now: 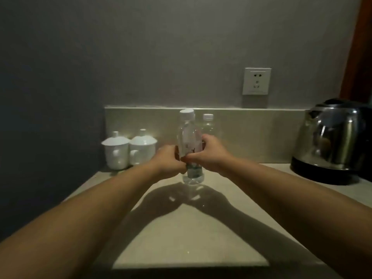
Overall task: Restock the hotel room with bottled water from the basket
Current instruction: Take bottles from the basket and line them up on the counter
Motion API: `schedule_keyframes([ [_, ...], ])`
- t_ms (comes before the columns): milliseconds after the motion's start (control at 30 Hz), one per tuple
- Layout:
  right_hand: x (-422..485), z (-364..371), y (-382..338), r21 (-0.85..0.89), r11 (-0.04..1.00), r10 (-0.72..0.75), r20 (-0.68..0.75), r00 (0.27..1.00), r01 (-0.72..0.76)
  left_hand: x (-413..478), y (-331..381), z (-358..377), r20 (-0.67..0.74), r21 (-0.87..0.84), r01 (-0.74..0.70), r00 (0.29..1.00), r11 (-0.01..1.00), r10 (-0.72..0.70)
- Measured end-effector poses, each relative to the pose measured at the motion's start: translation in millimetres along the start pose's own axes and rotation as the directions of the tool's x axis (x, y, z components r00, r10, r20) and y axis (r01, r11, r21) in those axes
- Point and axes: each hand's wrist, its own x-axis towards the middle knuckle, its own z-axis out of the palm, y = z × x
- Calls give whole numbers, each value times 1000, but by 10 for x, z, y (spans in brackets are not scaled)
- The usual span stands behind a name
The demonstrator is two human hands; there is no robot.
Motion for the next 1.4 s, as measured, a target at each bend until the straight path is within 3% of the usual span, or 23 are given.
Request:
schedule_keyframes([
  [167,51,-523,492,-21,994,105,-99,989,-108,455,263,518,99,-60,50,994,997,-44],
  [367,205,-696,880,85,957,288,-218,932,-276,812,240,1005,-40,-152,142,988,978,-150],
  [500,226,-670,1142,195,867,482,-93,871,-459,868,105,1218,-198,156,150,973,976,-118],
  [600,265,-709,1273,-186,882,410,-145,900,-432,911,41,1299,-232,284,174,967,943,-108],
  [667,256,-712,1272,-308,865,360,-168,918,-395,931,25,1354,-242,331,178,965,927,-99],
  [967,406,-594,1379,-473,800,292,-231,928,-369,1059,29,1533,-230,575,185,971,797,-60],
  [1400,461,-589,1338,-584,765,190,-201,961,-273,1112,43,1603,-202,647,157,979,746,-31],
])
